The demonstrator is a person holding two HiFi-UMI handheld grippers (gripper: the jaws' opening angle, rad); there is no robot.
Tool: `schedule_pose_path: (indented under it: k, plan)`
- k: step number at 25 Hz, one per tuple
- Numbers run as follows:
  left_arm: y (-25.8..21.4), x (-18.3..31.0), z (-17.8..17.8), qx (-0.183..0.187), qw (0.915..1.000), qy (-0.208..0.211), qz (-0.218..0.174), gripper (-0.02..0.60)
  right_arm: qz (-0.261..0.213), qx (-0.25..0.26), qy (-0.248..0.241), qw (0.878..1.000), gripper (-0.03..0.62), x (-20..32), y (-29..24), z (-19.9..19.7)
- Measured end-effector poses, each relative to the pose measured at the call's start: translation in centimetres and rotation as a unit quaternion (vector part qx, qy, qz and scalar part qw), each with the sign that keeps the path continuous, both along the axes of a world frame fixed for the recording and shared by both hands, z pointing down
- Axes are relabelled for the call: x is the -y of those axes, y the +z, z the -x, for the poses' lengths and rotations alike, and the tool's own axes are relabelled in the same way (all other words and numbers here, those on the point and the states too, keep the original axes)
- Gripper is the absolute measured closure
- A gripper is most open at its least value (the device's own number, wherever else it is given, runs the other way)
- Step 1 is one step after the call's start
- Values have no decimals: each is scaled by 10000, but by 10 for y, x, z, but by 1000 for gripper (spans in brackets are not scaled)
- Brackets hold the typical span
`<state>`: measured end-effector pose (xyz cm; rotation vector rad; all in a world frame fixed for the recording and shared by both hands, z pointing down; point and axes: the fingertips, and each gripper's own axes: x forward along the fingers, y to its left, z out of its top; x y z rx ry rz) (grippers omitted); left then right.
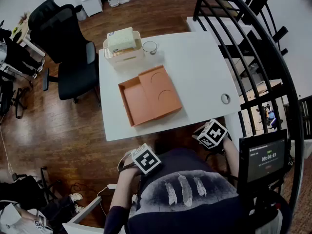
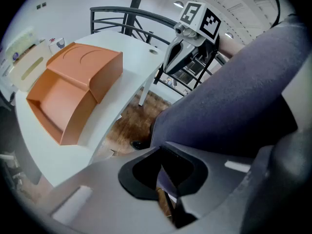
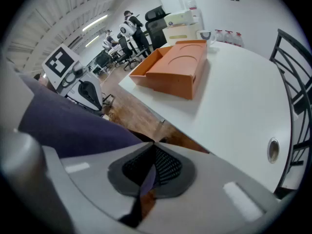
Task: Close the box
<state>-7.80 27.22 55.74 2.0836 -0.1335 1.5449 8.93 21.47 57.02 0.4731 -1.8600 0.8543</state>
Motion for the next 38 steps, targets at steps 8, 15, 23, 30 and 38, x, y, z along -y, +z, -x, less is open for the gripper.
schedule_pose_path:
  k: [8,15,23,30,38]
  plan:
    - [-7,24,-5,108,9999,-72,-101,566,-93,-463,-38,9989,589,36,-2,-42]
    - [-12,44,-31,217,9985,-493,49,566,-30,-749,-557,9956,589,75,9,-76]
    - [-7,60,-71,141,9961,-825,281,566,-148,-954,-1345,9862,589,121,17,-95]
    - [-13,68,-86,343,9920,-1176,292,566,-722,-1226,-2583,9555,589,152,19,-100]
    - [-16,80,-73,539,9860,-1567,159,566,-1227,-1400,-3692,9105,589,198,26,-75]
